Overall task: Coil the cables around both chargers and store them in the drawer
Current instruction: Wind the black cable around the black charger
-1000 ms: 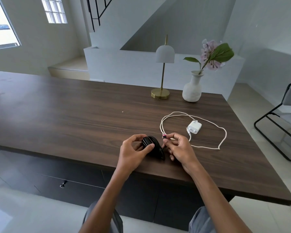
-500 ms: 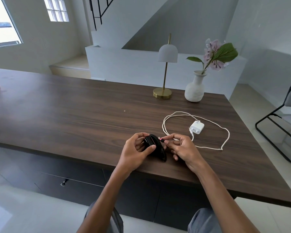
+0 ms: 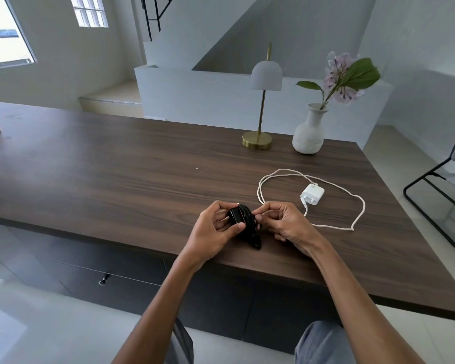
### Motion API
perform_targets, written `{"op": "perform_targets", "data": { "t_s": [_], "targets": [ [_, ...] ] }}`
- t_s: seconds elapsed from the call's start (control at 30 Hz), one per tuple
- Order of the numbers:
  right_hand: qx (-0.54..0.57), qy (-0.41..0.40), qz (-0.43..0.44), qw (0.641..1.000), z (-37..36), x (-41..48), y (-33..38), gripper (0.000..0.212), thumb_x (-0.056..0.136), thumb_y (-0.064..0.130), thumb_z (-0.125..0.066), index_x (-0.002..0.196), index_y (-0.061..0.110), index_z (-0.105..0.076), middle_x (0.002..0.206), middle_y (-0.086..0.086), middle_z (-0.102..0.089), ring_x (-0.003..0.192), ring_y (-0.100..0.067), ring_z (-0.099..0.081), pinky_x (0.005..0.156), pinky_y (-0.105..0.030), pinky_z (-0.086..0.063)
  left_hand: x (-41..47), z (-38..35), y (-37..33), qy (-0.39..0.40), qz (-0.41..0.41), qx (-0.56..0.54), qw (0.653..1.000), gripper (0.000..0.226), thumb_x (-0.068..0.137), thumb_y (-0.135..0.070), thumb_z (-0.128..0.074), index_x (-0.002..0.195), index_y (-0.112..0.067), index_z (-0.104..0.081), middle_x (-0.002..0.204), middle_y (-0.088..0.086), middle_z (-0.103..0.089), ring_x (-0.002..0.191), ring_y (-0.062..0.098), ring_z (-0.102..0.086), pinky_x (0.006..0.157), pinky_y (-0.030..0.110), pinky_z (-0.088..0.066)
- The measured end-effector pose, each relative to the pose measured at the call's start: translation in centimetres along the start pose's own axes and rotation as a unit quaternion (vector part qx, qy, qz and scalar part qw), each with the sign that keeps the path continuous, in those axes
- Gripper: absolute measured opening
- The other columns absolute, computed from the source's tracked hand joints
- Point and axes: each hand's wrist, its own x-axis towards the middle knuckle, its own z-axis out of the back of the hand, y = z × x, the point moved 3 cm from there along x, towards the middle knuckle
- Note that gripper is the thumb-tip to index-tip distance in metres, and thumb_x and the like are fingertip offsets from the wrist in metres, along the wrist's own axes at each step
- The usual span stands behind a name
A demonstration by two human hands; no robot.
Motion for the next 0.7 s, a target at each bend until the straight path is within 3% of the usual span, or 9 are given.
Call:
{"op": "perform_targets", "data": {
  "t_s": [0.1, 0.23, 0.57, 0.7],
  "targets": [
    [-0.003, 0.028, -0.006, 1.0, 0.1, 0.2, 0.4, 0.006, 0.094, 0.012, -0.067, 0.094, 0.007, -0.064, 0.065, -0.001, -0.066, 0.041, 0.001, -0.048, 0.035, -0.015, -0.026, 0.1, 0.0, 0.0, 0.007, -0.004, 0.002, 1.0, 0.04, 0.084, 0.005, -0.076, 0.12, -0.004, -0.06, 0.118, 0.011, -0.073, 0.111, 0.017, -0.072, 0.094, 0.021, -0.055],
    [-0.006, 0.056, 0.002, 0.998, 0.1, 0.5, 0.5, 0.006, 0.094, 0.009, -0.067, 0.091, 0.007, -0.061, 0.056, 0.008, -0.061, 0.039, 0.001, -0.042, 0.034, -0.014, -0.025, 0.1, 0.0, -0.3, 0.016, -0.01, 0.014, 1.0, 0.038, 0.085, -0.001, -0.078, 0.118, -0.009, -0.062, 0.116, 0.008, -0.075, 0.109, 0.014, -0.073, 0.092, 0.02, -0.056],
    [0.004, 0.045, 0.007, 0.999, 0.0, 1.1, -0.1, 0.006, 0.091, 0.014, -0.07, 0.091, 0.01, -0.065, 0.062, -0.004, -0.062, 0.04, -0.003, -0.038, 0.034, -0.015, -0.024, 0.0, 0.0, -0.8, 0.016, -0.004, 0.013, 1.0, 0.037, 0.084, -0.004, -0.079, 0.117, -0.011, -0.064, 0.114, 0.008, -0.075, 0.106, 0.014, -0.074, 0.091, 0.025, -0.058],
    [0.0, 0.036, 0.006, 0.999, -0.1, 1.0, 0.1, 0.005, 0.092, 0.012, -0.069, 0.092, 0.011, -0.065, 0.061, -0.004, -0.061, 0.044, -0.003, -0.047, 0.033, -0.014, -0.026, 0.2, -0.3, -1.1, 0.011, 0.002, 0.019, 1.0, 0.035, 0.083, -0.006, -0.081, 0.115, -0.011, -0.066, 0.111, 0.01, -0.076, 0.103, 0.017, -0.075, 0.091, 0.028, -0.059]
  ]
}}
